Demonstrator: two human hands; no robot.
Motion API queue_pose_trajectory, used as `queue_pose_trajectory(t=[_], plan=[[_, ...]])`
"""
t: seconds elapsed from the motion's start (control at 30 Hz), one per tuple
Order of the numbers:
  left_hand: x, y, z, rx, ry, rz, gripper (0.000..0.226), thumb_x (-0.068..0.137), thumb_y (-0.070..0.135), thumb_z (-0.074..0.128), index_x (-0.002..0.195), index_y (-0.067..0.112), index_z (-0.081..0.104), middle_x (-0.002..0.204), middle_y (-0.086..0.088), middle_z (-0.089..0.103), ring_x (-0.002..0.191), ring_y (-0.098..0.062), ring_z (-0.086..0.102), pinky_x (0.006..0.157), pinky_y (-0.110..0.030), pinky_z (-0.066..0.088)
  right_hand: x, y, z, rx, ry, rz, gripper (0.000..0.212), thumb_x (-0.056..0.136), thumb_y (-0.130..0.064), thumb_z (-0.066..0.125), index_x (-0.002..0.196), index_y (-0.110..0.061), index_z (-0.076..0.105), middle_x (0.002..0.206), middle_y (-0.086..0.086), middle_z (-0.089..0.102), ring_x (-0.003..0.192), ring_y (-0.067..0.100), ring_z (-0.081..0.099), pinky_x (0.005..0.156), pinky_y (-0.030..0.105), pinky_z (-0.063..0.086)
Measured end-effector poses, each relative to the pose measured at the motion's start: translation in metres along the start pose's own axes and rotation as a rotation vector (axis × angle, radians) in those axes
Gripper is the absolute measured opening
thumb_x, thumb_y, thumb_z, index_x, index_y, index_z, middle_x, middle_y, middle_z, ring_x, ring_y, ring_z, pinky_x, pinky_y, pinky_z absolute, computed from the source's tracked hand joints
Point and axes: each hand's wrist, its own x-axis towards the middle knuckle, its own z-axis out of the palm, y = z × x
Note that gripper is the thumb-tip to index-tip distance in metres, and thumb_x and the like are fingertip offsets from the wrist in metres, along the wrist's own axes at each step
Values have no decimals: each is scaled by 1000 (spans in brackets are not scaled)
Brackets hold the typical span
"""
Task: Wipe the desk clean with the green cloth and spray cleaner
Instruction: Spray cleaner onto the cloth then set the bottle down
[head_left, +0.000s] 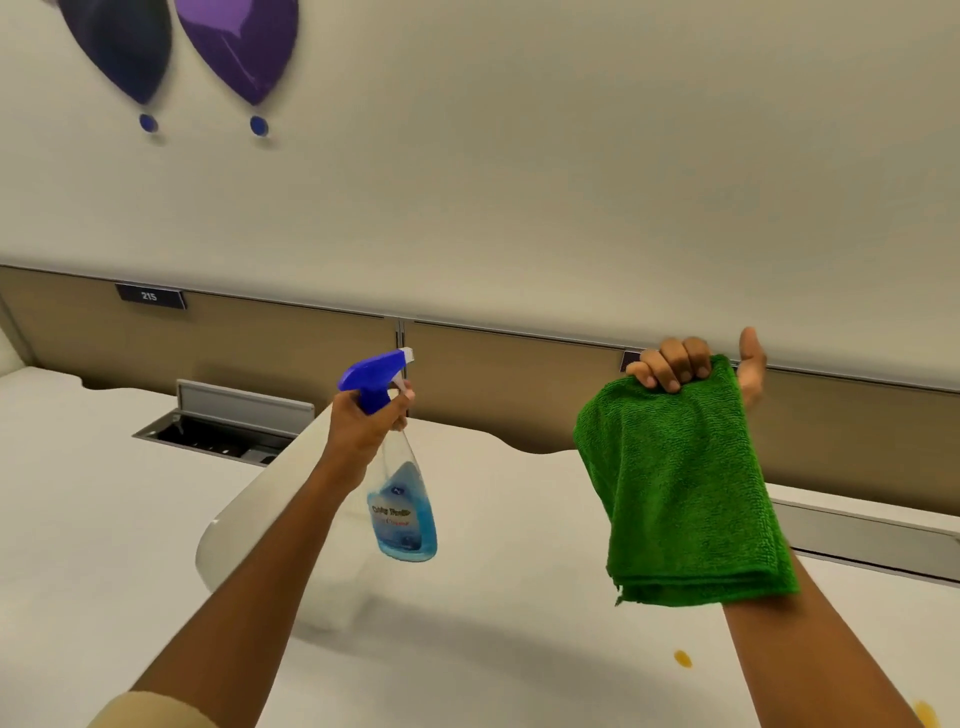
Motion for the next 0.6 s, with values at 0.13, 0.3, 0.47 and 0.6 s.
queue_pose_trajectory(t=[0.13,0.3,0.47,0.6], plan=[[-26,20,38,-23,-151,18,36,83,20,71,113,6,57,86,-13,63,75,-19,62,68,-30,56,-19,-25,17,-49,64,-90,60,81,-63,33,44,-17,41,44,-3,35,41,13,35,53,24,32],[-56,40,87,-65,-394,28,74,67,62,76,119,12,61,109,-6,72,88,-23,70,70,-31,58,-35,-67,7,-34,-5,-90,61,83,-62,32,46,-16,44,46,-2,39,43,14,38,54,26,33],[-87,64,148,-160,-584,27,67,73,56,75,111,3,62,102,-16,73,90,-35,70,72,-35,57,-53,-115,1,-74,20,-145,60,82,-62,33,45,-16,44,46,-3,37,42,14,36,53,26,31],[-113,88,198,-214,-669,22,61,71,55,77,103,4,64,92,-15,71,76,-27,67,68,-31,57,-69,-155,-5,-97,46,-179,60,82,-62,35,45,-16,44,46,-3,36,42,14,36,53,25,30]])
